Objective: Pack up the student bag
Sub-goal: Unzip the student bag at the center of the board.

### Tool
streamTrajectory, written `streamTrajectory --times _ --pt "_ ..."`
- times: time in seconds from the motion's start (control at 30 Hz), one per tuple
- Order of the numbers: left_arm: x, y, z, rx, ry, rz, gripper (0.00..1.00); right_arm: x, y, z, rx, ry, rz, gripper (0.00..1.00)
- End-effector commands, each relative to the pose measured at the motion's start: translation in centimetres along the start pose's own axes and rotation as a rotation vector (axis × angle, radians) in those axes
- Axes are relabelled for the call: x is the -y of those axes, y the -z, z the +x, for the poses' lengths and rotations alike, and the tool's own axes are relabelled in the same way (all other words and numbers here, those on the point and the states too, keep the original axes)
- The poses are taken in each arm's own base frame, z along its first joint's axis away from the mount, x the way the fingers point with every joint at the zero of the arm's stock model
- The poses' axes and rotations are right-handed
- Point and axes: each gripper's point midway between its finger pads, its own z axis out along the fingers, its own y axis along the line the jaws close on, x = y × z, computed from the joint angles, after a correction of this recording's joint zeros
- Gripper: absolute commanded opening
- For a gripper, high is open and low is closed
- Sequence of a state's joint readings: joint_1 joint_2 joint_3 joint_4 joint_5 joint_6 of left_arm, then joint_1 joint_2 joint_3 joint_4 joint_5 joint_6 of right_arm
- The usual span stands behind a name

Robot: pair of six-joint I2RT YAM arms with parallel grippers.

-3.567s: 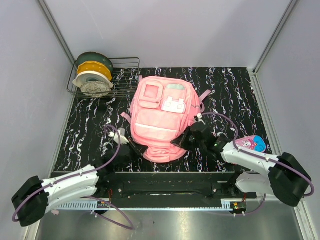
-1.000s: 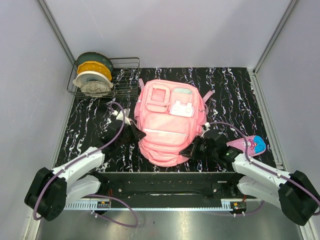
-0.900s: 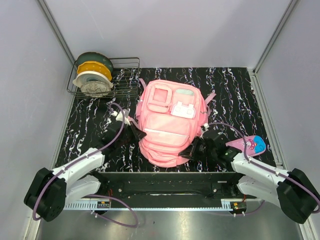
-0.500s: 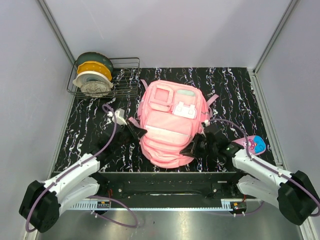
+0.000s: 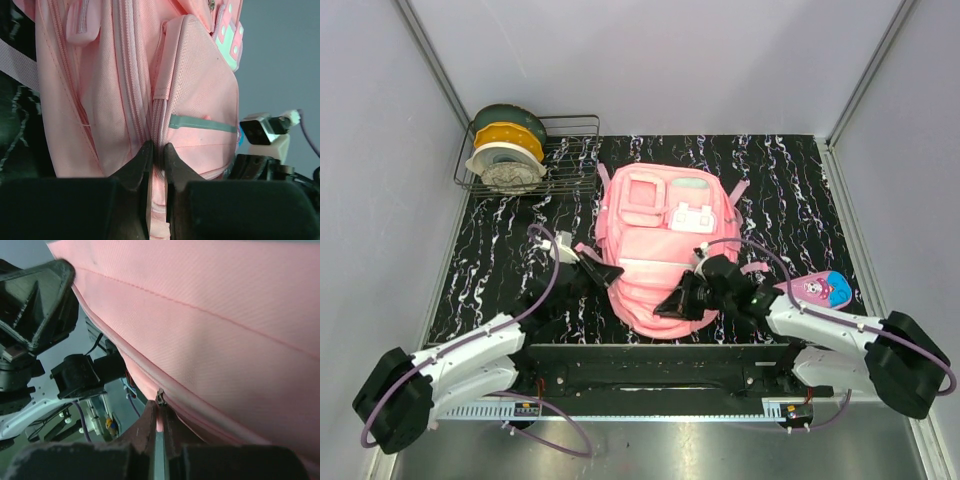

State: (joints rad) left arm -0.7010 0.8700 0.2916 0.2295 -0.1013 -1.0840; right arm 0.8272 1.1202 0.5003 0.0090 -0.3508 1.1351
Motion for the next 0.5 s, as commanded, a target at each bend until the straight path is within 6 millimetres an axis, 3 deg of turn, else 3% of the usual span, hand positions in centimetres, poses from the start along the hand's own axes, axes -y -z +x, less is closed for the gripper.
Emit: streamTrajectory --times 0.0,0.1,0.2,0.23,0.27,0.37,0.47 --pt "8.3 0.8 -1.4 0.047 0.117 0.292 0.00 -3.2 -1.0 1.5 0.023 -0.034 -0.140 0.00" --pt "9.5 0.9 -1.1 0.044 0.111 0.309 0.00 -2.5 -2.4 1.6 0.029 0.001 -0.092 0.00" --pt "10.5 0.8 0.5 0.009 0.095 0.313 0.00 -4.3 -3.1 0.3 0.076 0.073 -0.124 0.00" --pt "10.9 0.9 1.0 -0.008 0.092 0.326 0.00 -6.2 -3.1 -0.4 0.092 0.104 -0.143 0.00" --pt "10.6 0.9 1.1 -0.012 0.088 0.314 0.00 -5.2 -3.3 -0.6 0.101 0.156 -0.090 0.00" --pt "9.7 1.4 0.9 0.012 0.098 0.295 0.00 -6.7 -2.4 -1.9 0.174 0.208 -0.117 0.00" --pt "8.5 2.0 0.6 0.032 0.068 0.253 0.00 -6.2 -0.7 -3.3 0.263 0.248 -0.061 0.00"
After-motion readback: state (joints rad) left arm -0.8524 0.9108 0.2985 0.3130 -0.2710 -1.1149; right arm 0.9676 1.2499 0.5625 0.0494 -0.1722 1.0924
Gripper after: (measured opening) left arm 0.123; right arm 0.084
